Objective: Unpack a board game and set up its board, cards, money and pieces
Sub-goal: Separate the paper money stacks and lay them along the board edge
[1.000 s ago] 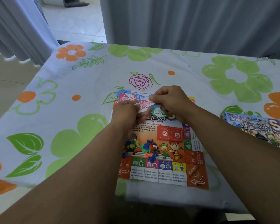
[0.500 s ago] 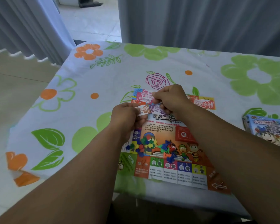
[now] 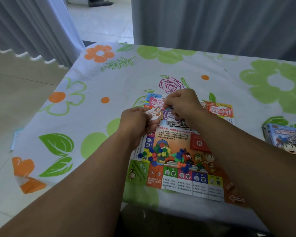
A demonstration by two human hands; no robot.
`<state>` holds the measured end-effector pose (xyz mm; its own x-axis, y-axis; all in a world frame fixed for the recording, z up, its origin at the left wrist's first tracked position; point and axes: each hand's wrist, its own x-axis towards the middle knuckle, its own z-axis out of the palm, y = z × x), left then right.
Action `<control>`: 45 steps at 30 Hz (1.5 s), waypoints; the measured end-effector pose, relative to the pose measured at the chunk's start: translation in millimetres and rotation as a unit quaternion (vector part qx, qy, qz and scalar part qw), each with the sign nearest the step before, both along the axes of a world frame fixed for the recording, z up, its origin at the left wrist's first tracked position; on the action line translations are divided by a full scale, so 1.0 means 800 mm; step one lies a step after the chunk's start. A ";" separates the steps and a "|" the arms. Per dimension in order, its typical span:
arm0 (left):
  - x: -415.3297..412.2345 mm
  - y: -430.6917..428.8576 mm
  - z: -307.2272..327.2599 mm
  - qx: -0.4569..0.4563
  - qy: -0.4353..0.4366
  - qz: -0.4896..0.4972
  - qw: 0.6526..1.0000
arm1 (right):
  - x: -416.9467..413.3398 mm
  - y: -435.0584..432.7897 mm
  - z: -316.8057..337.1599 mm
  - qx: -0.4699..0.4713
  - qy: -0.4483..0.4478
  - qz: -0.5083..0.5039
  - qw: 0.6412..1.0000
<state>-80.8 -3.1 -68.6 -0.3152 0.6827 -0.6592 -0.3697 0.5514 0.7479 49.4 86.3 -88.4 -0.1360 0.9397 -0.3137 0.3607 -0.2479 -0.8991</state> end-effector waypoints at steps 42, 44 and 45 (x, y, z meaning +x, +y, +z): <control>0.075 0.027 -0.015 0.076 -0.027 -0.055 0.995 | 0.117 0.015 0.000 -0.025 -0.039 -0.137 0.989; 0.077 0.028 -0.014 0.072 -0.032 -0.049 0.996 | 0.116 0.017 -0.003 -0.018 -0.062 -0.137 0.988; 0.077 0.028 -0.013 0.070 -0.034 -0.046 0.996 | 0.116 0.020 -0.006 -0.013 -0.070 -0.138 0.988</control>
<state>-19.1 19.2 -79.3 -0.2048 0.7935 -0.5730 -0.3739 0.4776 0.7950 142.0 101.9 -93.0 0.1705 0.9266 -0.3352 0.3957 -0.3760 -0.8379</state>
